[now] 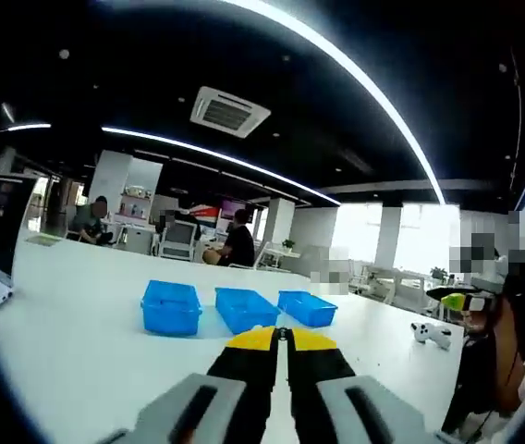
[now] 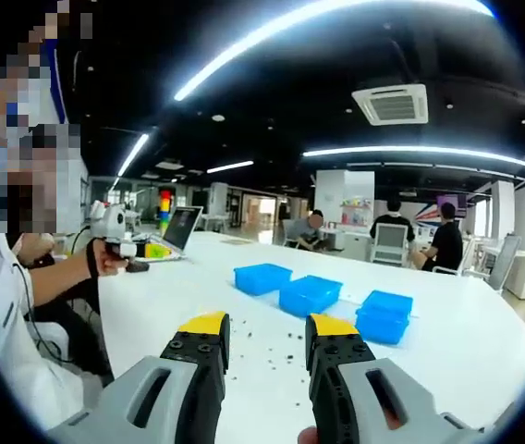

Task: Pick up the resistors one by one and place each resistor into its matching bin, sorting the parts by color and model until every resistor is separated into the correct bin for its type

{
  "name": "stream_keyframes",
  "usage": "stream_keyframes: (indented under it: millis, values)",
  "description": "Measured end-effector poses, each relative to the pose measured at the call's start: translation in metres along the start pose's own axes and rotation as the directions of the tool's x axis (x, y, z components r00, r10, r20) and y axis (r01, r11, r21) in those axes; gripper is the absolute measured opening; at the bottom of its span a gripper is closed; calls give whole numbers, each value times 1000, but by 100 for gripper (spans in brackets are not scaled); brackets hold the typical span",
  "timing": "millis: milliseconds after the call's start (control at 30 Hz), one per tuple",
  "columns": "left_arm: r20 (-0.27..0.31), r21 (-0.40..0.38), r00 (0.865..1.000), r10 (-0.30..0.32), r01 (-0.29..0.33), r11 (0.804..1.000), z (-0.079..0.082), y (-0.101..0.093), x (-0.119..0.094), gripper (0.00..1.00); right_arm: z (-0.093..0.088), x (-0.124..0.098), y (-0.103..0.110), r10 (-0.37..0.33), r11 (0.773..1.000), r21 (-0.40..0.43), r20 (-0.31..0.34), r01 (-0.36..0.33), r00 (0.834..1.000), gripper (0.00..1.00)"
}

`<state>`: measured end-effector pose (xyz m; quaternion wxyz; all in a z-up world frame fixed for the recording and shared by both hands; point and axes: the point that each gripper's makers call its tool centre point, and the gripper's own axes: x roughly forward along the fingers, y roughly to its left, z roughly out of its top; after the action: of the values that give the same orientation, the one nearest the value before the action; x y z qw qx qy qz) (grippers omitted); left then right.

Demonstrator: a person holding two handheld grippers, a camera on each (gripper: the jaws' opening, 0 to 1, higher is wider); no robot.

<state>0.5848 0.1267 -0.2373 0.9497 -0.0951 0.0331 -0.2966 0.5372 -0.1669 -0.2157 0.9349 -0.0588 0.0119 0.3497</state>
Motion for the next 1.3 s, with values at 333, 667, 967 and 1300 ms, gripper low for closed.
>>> stream_keyframes:
  millis: [333, 667, 967, 1300]
  values:
    - [-46, -15, 996, 80, -81, 997, 1, 30, 40, 7, 0, -3, -3, -9, 1000, 1, 2, 9, 1000, 35]
    - [-76, 20, 987, 141, -140, 990, 10, 65, 104, 7, 1, -5, -7, -19, 1000, 1, 10, 19, 1000, 35]
    - [-108, 63, 965, 238, -232, 971, 13, 102, 157, 7, 2, -7, -9, -27, 1000, -2, 16, 27, 1000, 35]
    - [-94, 151, 916, 390, -374, 915, 12, 158, 196, 7, 3, -9, -10, -31, 1000, -4, 19, 31, 999, 35]
